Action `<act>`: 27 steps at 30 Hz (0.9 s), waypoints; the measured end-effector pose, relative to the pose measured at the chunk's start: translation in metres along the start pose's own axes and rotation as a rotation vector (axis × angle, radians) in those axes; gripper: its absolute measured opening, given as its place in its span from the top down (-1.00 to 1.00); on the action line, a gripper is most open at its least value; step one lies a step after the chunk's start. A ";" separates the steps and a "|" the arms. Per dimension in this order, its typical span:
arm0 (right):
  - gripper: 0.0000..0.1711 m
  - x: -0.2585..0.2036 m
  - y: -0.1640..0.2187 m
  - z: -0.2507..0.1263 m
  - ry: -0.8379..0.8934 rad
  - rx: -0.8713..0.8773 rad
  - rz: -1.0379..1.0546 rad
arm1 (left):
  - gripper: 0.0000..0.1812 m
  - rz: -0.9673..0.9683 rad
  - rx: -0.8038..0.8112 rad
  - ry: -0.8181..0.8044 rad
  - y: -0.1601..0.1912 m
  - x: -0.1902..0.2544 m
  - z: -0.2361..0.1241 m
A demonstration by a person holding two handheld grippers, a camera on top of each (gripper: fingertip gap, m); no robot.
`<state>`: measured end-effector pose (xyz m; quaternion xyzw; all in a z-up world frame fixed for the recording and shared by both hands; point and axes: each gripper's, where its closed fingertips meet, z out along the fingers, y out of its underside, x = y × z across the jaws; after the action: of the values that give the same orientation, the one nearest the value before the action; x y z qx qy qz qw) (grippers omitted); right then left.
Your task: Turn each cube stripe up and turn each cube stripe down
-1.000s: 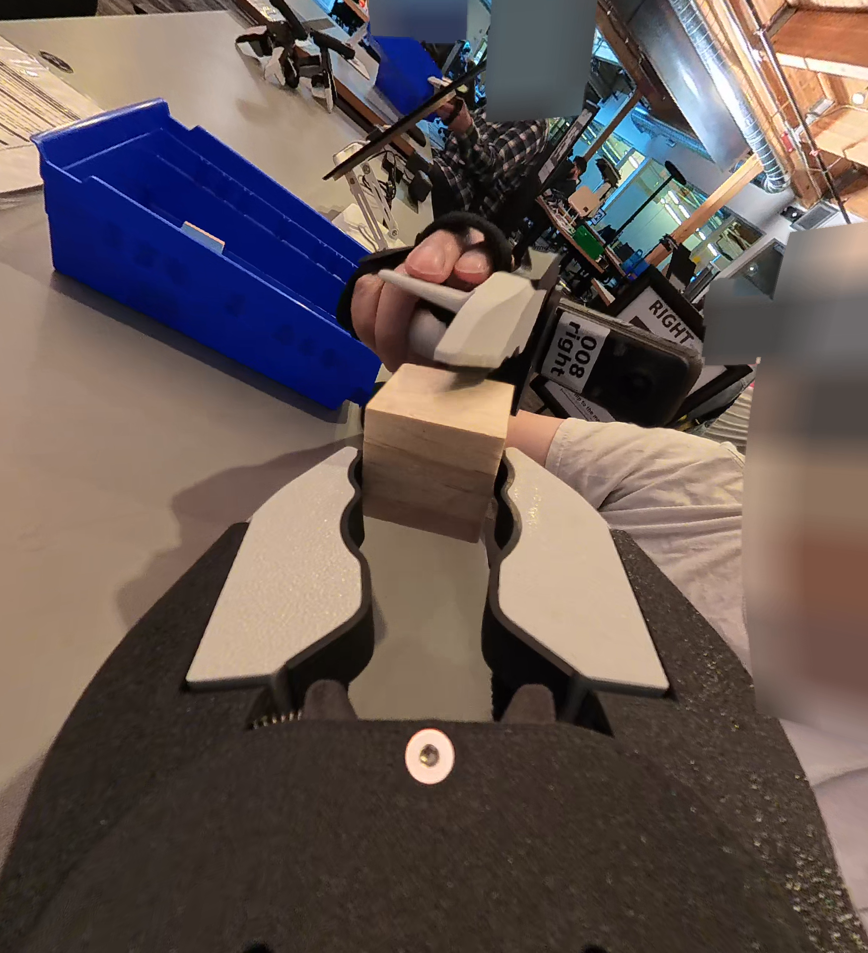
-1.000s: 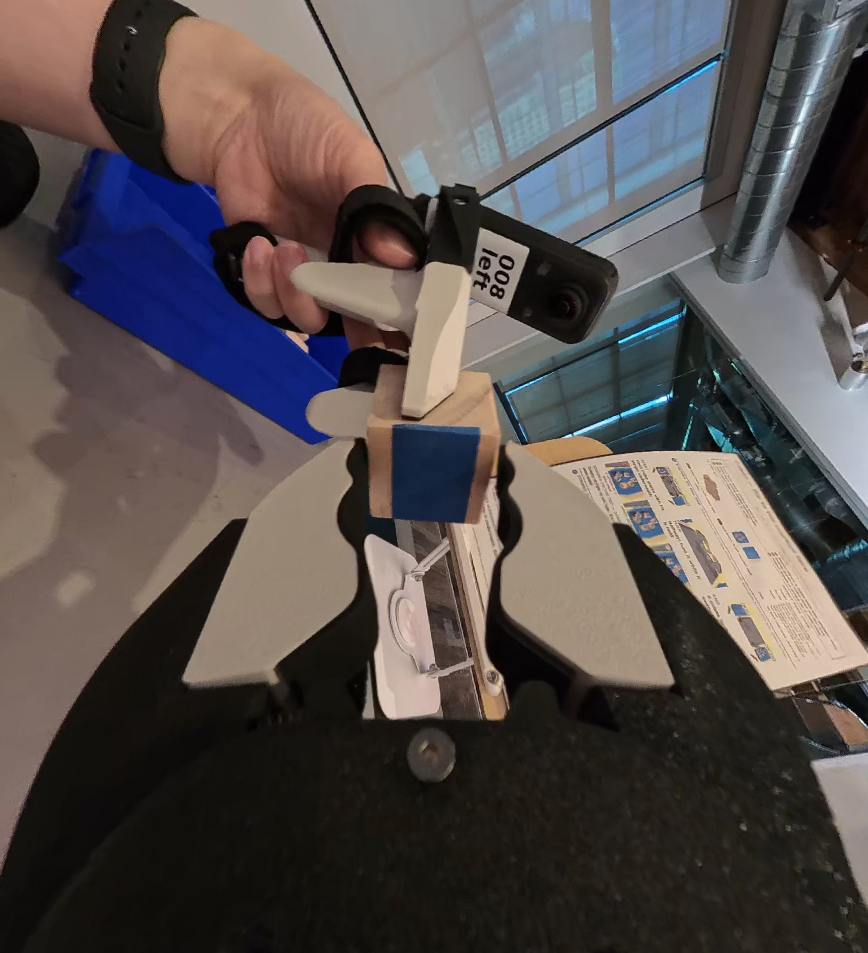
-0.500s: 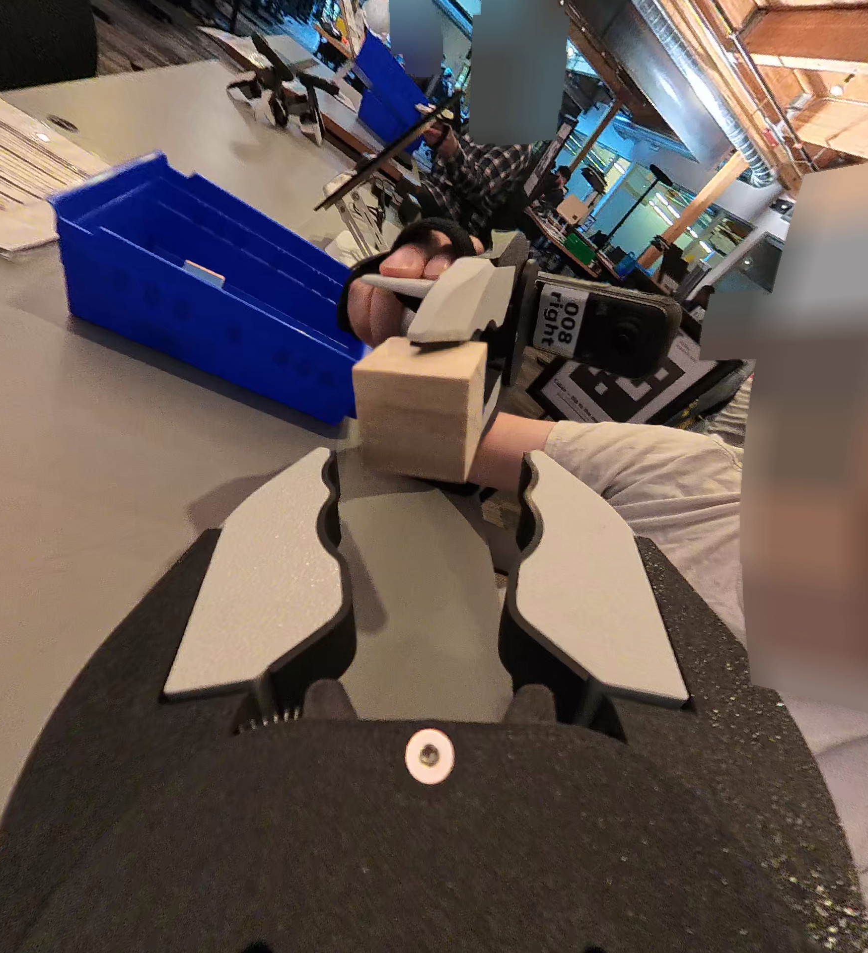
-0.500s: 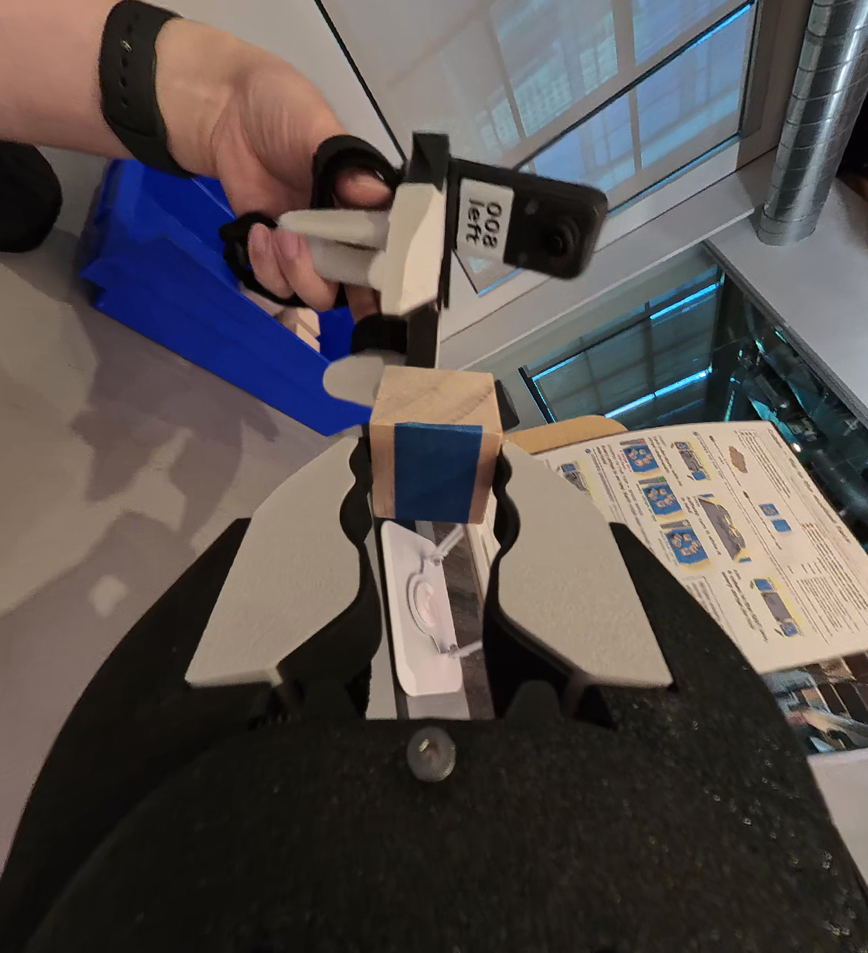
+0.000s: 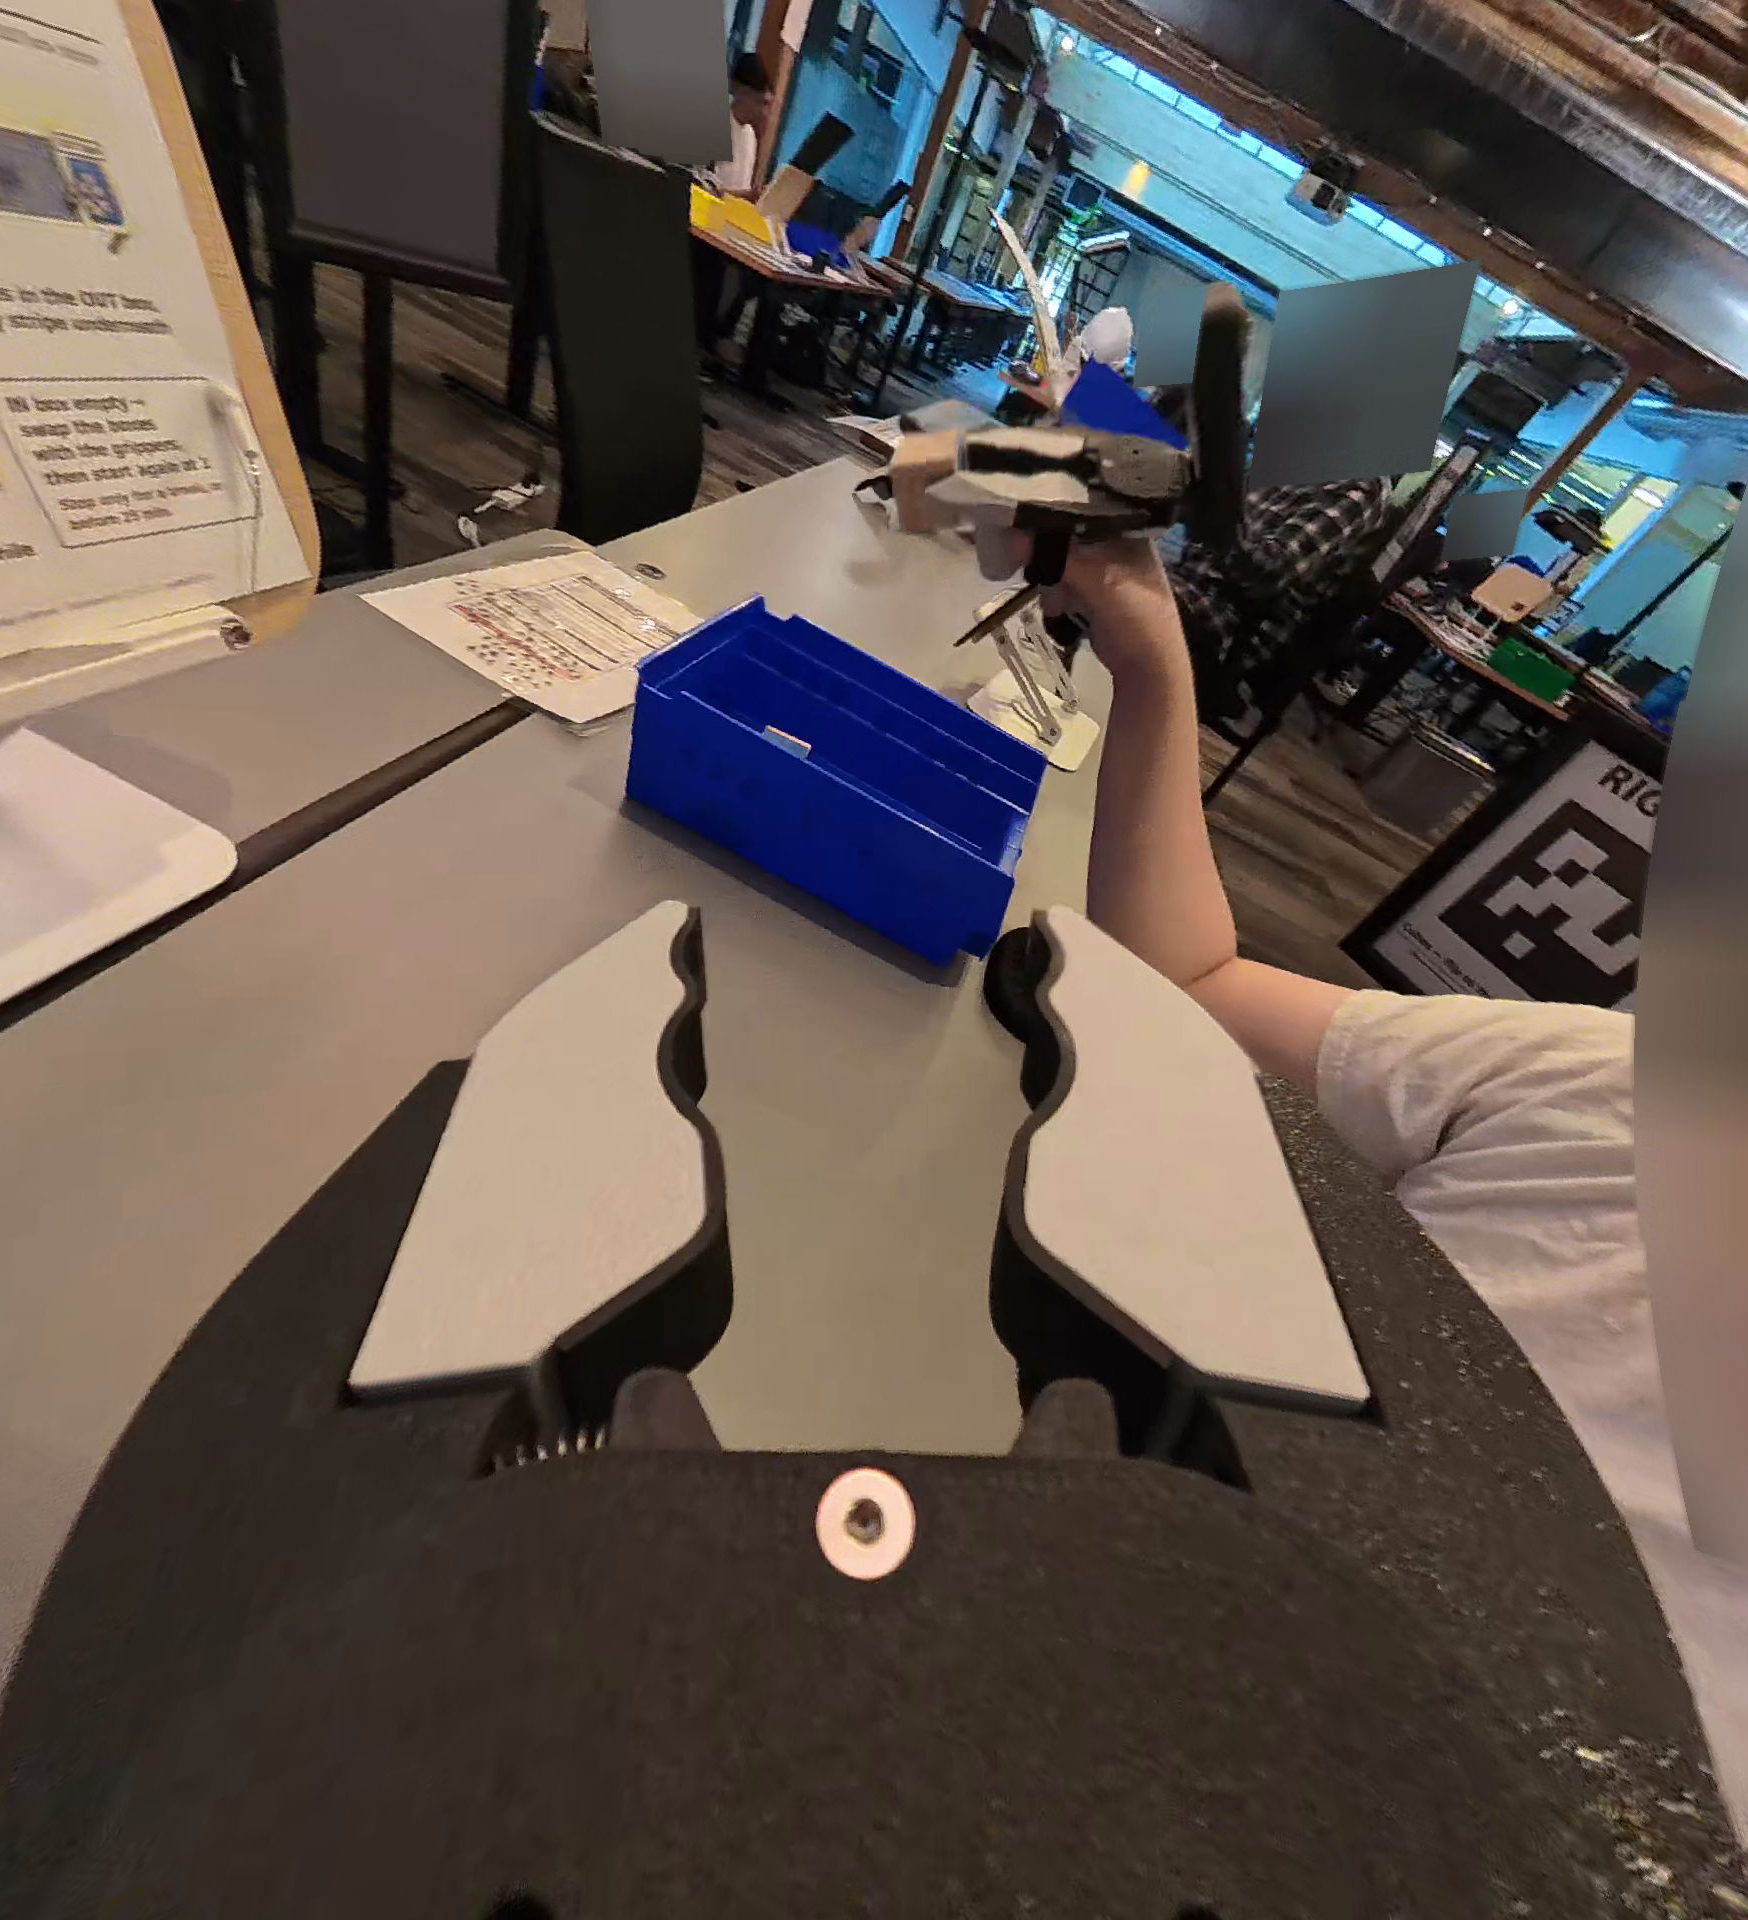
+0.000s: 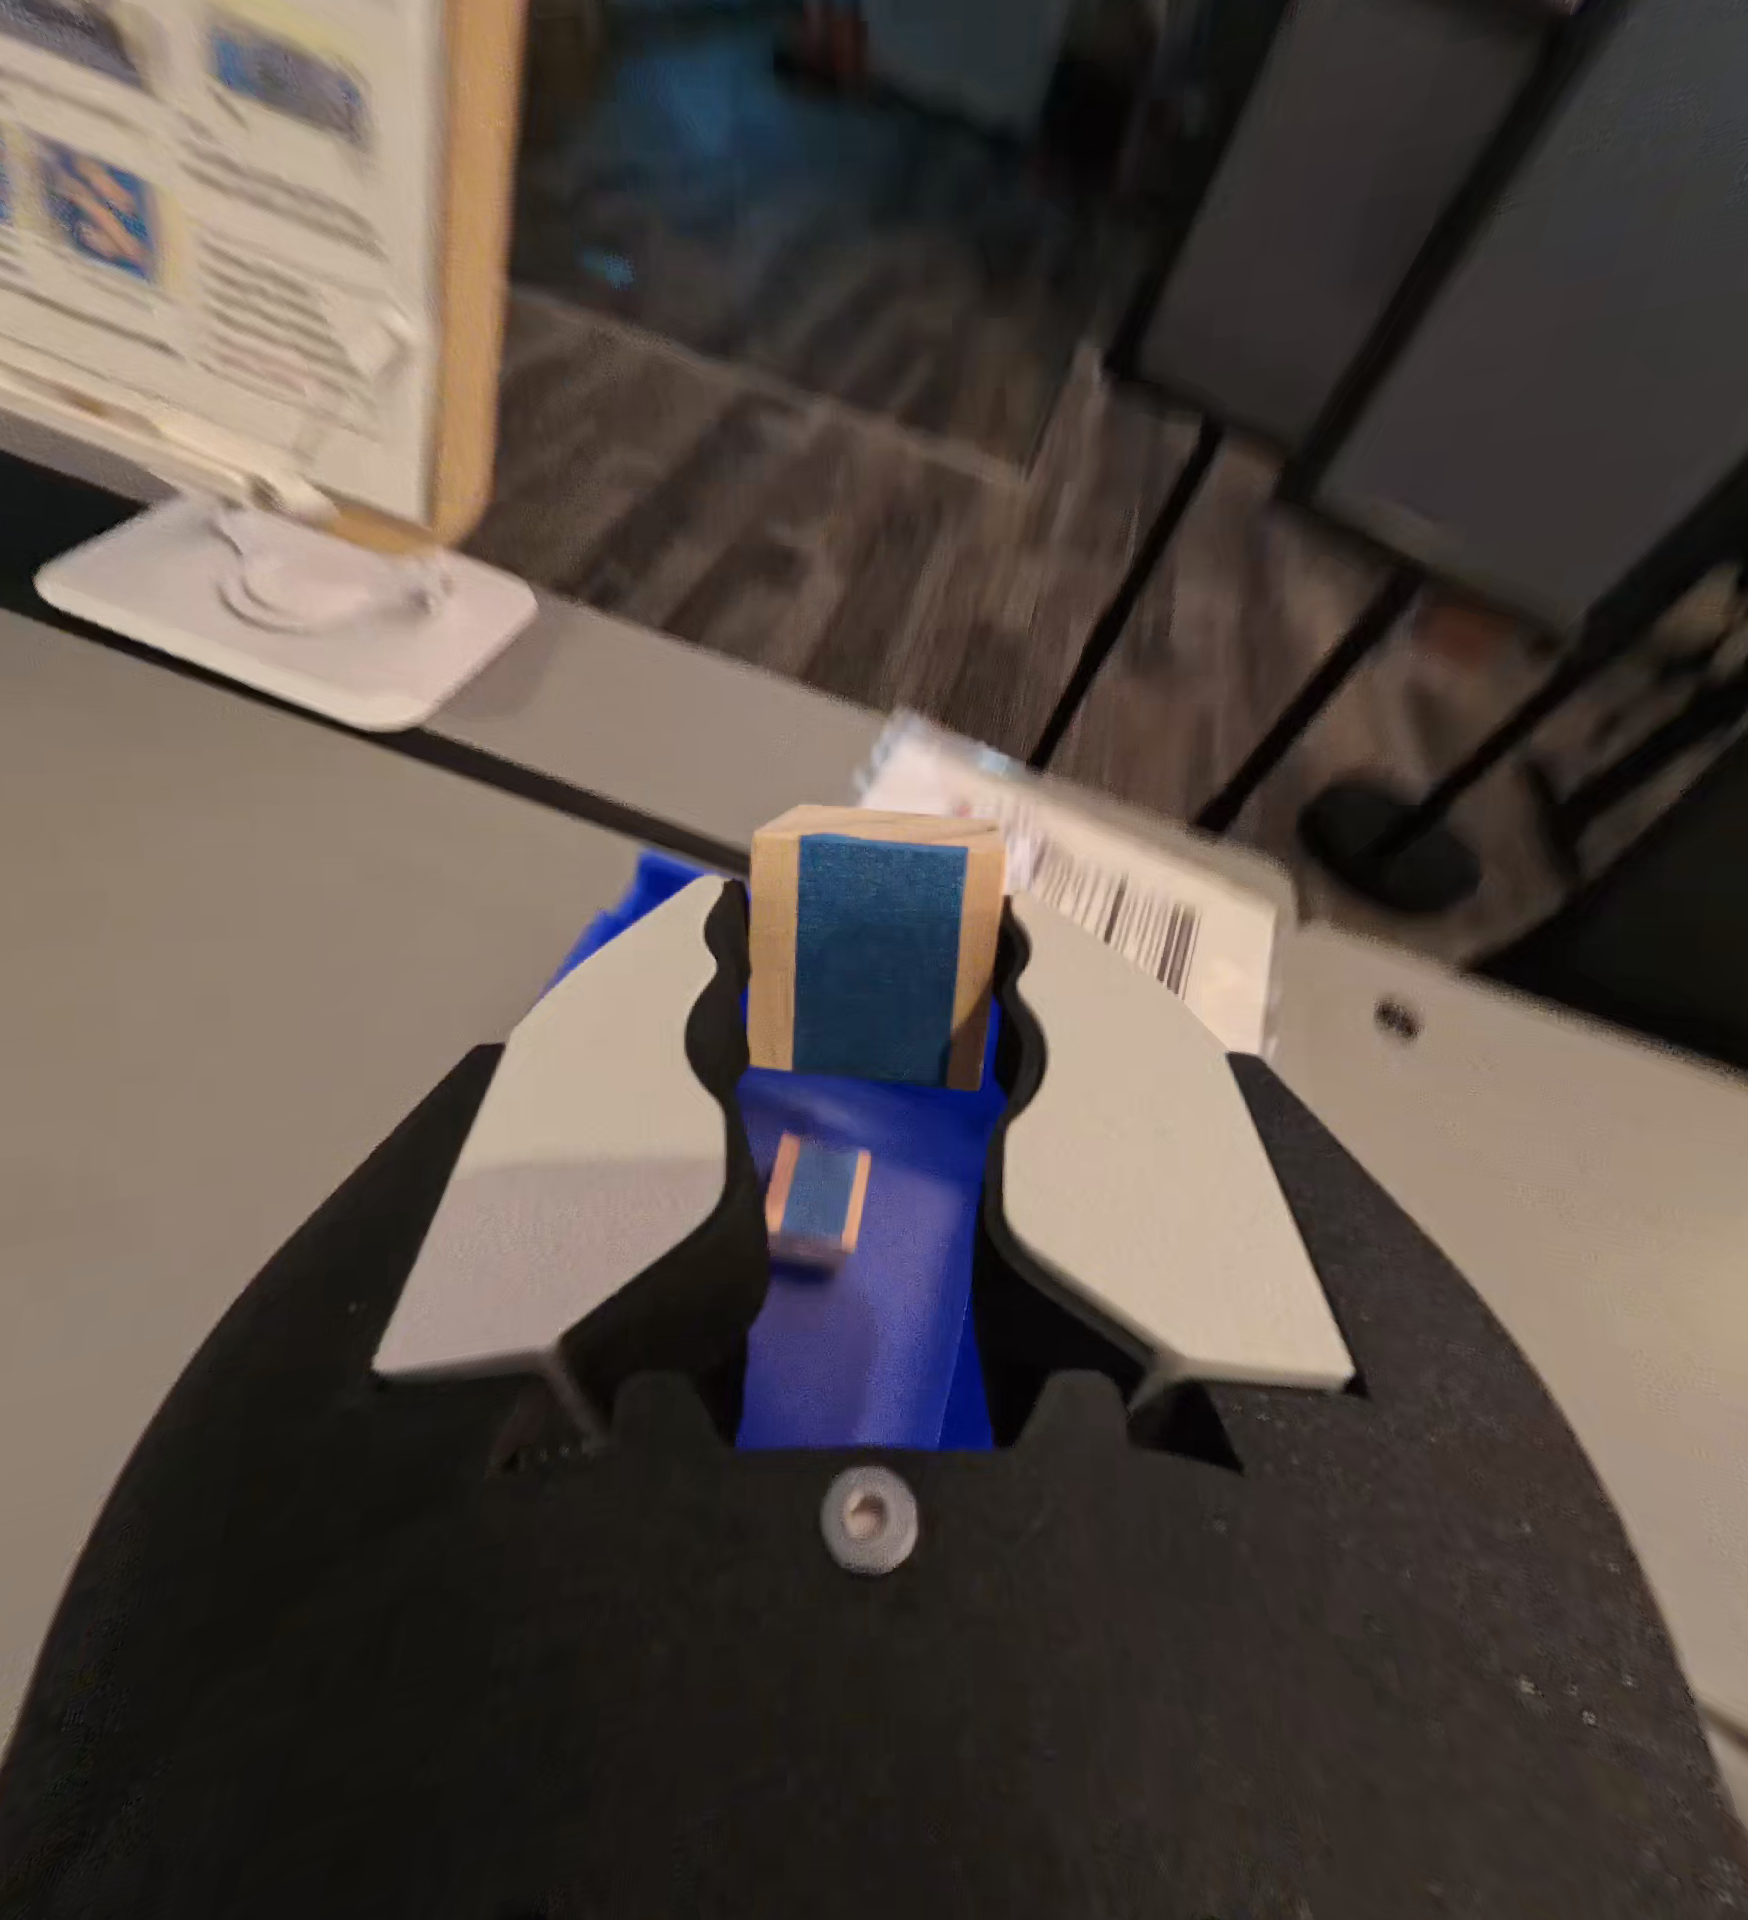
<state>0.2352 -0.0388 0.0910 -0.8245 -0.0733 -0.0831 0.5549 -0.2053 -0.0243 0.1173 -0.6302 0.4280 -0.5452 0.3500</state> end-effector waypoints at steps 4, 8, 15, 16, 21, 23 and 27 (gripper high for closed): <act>0.47 0.023 0.067 0.029 -0.032 -0.264 0.158 | 0.37 -0.011 0.008 0.003 -0.001 0.001 -0.002; 0.47 0.027 0.101 0.047 -0.047 -0.391 0.233 | 0.38 -0.011 -0.013 -0.002 0.002 0.000 0.002; 0.47 0.020 0.111 0.044 -0.041 -0.470 0.269 | 0.38 -0.036 -0.059 -0.021 0.011 -0.007 0.007; 0.47 0.020 0.117 0.046 -0.045 -0.512 0.269 | 0.39 -0.039 -0.057 -0.022 0.010 -0.007 0.007; 0.47 0.033 0.141 0.054 -0.070 -0.721 0.260 | 0.39 -0.042 -0.069 -0.009 0.012 -0.003 0.007; 0.47 0.039 0.146 0.055 -0.068 -0.789 0.254 | 0.39 -0.034 -0.074 -0.008 0.012 -0.001 0.008; 0.48 0.049 0.155 0.056 -0.039 -0.902 0.234 | 0.39 -0.021 -0.085 -0.006 0.013 0.002 0.009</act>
<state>0.3189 -0.0431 -0.0590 -0.9876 0.0534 -0.0280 0.1450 -0.1988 -0.0318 0.1046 -0.6507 0.4431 -0.5281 0.3182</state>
